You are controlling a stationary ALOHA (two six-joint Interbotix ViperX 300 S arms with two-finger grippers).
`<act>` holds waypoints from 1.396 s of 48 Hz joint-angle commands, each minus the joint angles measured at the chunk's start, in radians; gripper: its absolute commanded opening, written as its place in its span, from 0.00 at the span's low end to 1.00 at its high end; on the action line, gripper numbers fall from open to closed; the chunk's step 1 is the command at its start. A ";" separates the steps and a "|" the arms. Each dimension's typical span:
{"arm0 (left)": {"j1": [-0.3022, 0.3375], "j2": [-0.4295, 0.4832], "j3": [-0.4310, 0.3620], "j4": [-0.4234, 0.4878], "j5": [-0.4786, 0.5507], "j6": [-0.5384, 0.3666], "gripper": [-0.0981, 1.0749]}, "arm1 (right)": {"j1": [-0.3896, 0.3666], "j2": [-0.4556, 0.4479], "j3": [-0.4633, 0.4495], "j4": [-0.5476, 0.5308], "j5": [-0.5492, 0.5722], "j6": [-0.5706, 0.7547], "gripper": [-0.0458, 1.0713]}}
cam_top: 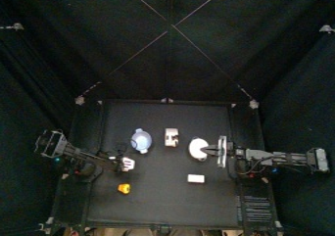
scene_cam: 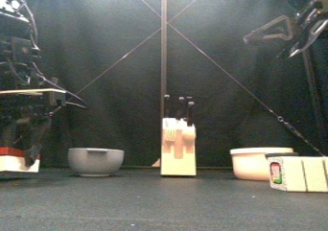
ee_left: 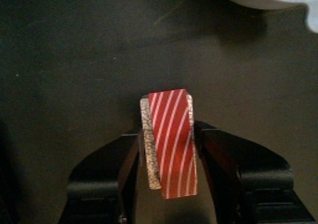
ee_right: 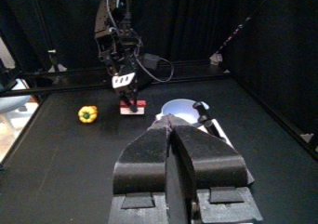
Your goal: Put salmon sushi above squash
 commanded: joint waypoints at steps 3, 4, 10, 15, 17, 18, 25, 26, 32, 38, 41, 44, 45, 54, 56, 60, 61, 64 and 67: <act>-0.002 -0.002 -0.009 0.002 0.000 -0.006 0.63 | -0.002 0.005 -0.017 0.002 -0.005 0.002 0.06; -0.002 -0.002 -0.009 0.002 0.000 -0.006 0.63 | -0.003 0.006 -0.017 0.002 -0.005 0.002 0.06; -0.002 -0.002 -0.014 0.002 -0.002 -0.005 0.65 | -0.003 0.006 -0.017 0.000 -0.005 0.002 0.06; -0.002 -0.002 -0.017 0.003 -0.002 -0.002 0.68 | -0.003 0.005 -0.017 0.002 -0.005 0.000 0.06; -0.002 0.000 -0.017 0.003 -0.002 -0.002 0.69 | -0.002 0.006 -0.017 0.002 -0.005 0.000 0.06; -0.002 0.000 -0.017 0.003 -0.002 -0.002 0.69 | -0.002 0.006 -0.017 0.002 -0.005 0.000 0.06; -0.002 -0.002 -0.017 0.003 -0.002 -0.002 0.75 | -0.002 0.006 -0.017 0.002 -0.005 0.000 0.06; -0.002 -0.002 -0.017 0.003 -0.002 -0.002 0.76 | -0.002 0.006 -0.017 0.002 -0.005 0.000 0.06; -0.002 -0.002 -0.020 0.003 -0.003 -0.002 0.79 | -0.002 0.006 -0.017 0.002 -0.005 0.002 0.06; -0.002 -0.002 -0.020 0.005 -0.009 -0.002 0.82 | -0.003 0.006 -0.017 0.002 -0.005 0.000 0.06; -0.002 -0.003 -0.017 0.005 -0.009 0.002 0.82 | -0.002 0.006 -0.017 0.002 -0.005 0.000 0.06; -0.002 -0.005 -0.017 0.005 -0.009 0.000 0.82 | -0.003 0.005 -0.017 0.000 -0.005 0.000 0.06; -0.002 -0.006 -0.015 0.005 -0.009 0.000 0.82 | -0.002 0.006 -0.017 0.000 -0.005 0.000 0.06; -0.002 -0.006 -0.020 0.005 -0.009 0.002 0.82 | -0.003 0.006 -0.017 0.002 -0.005 0.002 0.06; -0.002 -0.008 -0.017 0.006 -0.009 0.002 0.82 | -0.003 0.006 -0.017 0.002 -0.005 0.000 0.06; -0.002 -0.008 -0.015 0.006 -0.009 0.002 0.82 | -0.003 0.006 -0.017 0.002 -0.005 0.002 0.06; 0.000 -0.006 -0.015 0.006 -0.009 0.002 0.82 | -0.002 0.005 -0.017 0.002 -0.005 0.000 0.06; 0.000 -0.008 -0.015 0.006 -0.009 0.000 0.82 | -0.002 0.005 -0.017 0.000 -0.005 0.000 0.06; -0.002 -0.006 -0.017 0.006 -0.009 0.002 0.82 | -0.002 0.006 -0.017 0.002 -0.005 0.002 0.06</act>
